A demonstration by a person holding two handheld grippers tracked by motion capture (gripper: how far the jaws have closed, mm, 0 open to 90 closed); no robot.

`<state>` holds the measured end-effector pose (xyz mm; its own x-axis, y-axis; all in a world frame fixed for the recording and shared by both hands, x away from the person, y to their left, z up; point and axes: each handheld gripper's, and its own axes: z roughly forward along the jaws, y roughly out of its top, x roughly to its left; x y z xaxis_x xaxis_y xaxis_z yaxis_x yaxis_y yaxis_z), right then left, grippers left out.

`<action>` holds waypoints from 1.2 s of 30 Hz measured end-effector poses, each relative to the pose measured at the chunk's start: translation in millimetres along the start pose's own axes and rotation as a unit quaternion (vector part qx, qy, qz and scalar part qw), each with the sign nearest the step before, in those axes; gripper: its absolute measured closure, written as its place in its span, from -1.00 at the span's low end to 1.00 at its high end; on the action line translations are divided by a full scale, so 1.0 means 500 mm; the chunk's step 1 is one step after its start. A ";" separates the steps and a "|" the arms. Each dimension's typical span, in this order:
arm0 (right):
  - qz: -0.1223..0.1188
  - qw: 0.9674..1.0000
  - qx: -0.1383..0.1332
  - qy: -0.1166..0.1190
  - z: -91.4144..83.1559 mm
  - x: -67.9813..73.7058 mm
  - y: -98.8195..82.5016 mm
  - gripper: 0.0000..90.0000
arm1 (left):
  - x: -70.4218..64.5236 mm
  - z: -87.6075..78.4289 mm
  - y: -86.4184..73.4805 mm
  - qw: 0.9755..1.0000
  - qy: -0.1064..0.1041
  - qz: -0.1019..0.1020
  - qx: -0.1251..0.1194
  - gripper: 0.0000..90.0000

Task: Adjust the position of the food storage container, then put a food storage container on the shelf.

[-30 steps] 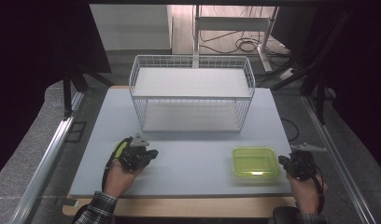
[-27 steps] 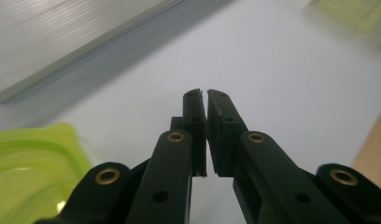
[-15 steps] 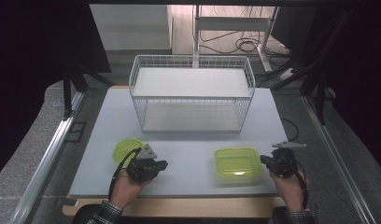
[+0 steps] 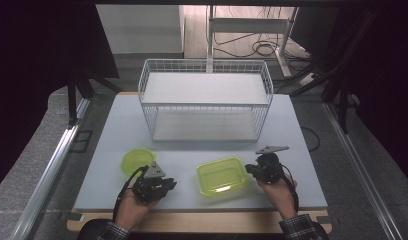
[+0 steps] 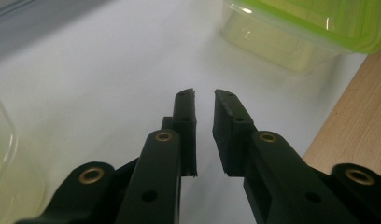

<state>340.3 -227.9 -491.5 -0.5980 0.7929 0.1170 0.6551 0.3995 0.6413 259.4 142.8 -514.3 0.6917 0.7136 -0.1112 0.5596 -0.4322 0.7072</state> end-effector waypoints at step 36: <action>-0.017 0.997 -0.056 0.042 -0.014 -0.004 -0.016 -0.66 | -0.011 -0.003 -0.035 0.999 0.036 0.013 -0.002 -0.80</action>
<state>332.8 -235.7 -491.8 -0.6583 0.7367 0.1545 0.5812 0.3670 0.7263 245.1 147.2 -525.1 0.6711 0.7402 -0.0415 0.5399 -0.4496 0.7115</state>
